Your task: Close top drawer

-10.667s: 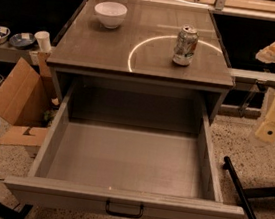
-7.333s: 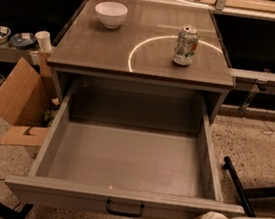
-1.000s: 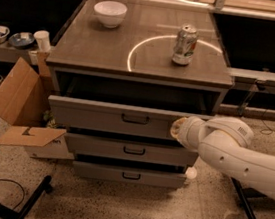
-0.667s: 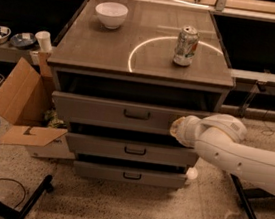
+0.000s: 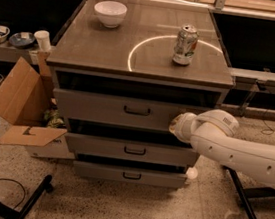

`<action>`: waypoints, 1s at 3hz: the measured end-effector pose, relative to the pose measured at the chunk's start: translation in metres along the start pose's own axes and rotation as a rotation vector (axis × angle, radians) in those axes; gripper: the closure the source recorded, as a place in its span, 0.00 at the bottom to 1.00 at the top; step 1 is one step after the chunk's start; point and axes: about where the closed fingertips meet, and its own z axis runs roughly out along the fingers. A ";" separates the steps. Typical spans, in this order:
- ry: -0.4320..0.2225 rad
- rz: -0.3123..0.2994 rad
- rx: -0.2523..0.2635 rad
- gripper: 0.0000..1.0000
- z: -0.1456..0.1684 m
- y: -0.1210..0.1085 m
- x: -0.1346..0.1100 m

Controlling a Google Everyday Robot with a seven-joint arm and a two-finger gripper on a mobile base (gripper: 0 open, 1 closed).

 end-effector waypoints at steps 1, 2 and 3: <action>0.000 0.000 0.000 0.62 0.000 0.000 0.000; 0.000 0.000 0.000 0.38 0.000 0.000 0.000; 0.000 0.000 0.000 0.15 0.000 0.000 0.000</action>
Offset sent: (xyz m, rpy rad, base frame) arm 0.0000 0.0000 0.0000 0.0000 0.0000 0.0000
